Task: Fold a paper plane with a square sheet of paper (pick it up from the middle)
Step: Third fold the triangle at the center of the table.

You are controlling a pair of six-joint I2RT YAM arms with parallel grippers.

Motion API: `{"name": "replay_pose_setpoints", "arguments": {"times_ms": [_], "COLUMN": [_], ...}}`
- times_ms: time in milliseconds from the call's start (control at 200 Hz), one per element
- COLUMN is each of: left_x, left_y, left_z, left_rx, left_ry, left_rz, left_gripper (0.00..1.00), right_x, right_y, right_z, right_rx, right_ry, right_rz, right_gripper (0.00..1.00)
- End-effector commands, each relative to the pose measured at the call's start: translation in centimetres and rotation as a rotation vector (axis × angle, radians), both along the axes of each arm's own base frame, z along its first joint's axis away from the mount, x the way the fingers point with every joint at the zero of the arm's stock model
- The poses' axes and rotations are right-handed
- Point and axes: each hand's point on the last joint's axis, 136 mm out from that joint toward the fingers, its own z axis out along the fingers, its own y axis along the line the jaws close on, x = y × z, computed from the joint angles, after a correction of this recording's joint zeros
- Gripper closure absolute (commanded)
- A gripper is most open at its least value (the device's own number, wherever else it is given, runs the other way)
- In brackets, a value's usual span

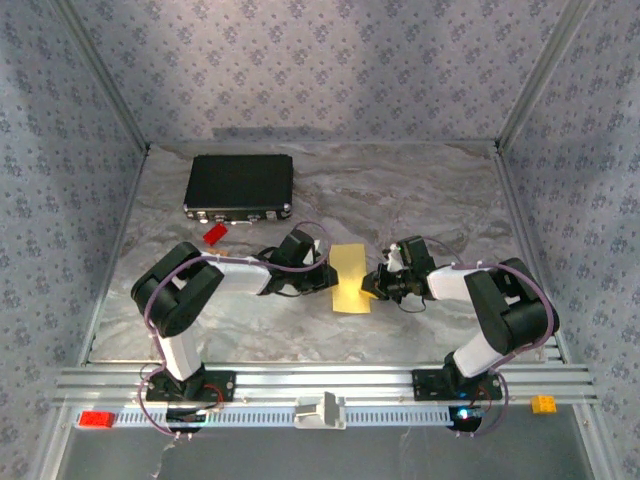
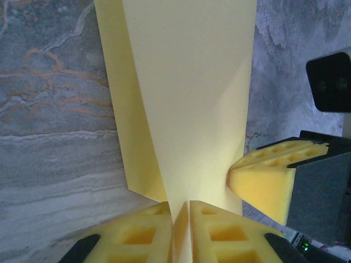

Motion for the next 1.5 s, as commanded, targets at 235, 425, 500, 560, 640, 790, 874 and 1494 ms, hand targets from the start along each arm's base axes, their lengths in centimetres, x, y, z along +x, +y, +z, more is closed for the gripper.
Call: {"name": "replay_pose_setpoints", "arguments": {"times_ms": [235, 425, 500, 560, 640, 790, 874, 1494], "left_x": [-0.7, -1.0, -1.0, -1.0, -0.8, -0.7, -0.7, -0.2], "left_y": [0.4, 1.4, 1.6, 1.9, 2.2, 2.1, 2.1, 2.4], "left_z": [1.6, 2.8, 3.4, 3.7, 4.0, 4.4, 4.4, 3.9], "left_rx": [-0.016, -0.033, -0.042, -0.038, -0.032, -0.043, -0.042, -0.038], "left_ry": [0.018, 0.027, 0.031, 0.028, 0.019, 0.014, 0.014, 0.014], "left_rz": [0.009, 0.013, 0.006, 0.004, 0.012, 0.011, 0.012, 0.031], "left_gripper": [0.96, 0.96, 0.95, 0.95, 0.95, 0.95, 0.95, 0.95], "right_x": [-0.1, -0.1, -0.5, -0.6, -1.3, -2.7, -3.9, -6.8], "right_y": [-1.4, -1.6, -1.4, -1.4, -0.9, 0.9, 2.6, 8.1], "right_z": [1.9, 7.3, 9.1, 10.3, 10.9, 10.8, 10.5, 7.4], "right_rx": [0.001, -0.073, -0.114, -0.15, -0.197, -0.288, -0.332, -0.713], "right_ry": [-0.079, -0.355, -0.477, -0.565, -0.682, -0.857, -0.949, -1.315], "right_rz": [-0.064, 0.002, 0.042, 0.049, 0.085, 0.226, 0.339, 0.648], "right_gripper": [0.72, 0.49, 0.45, 0.42, 0.05, 0.22, 0.29, 0.39]}}
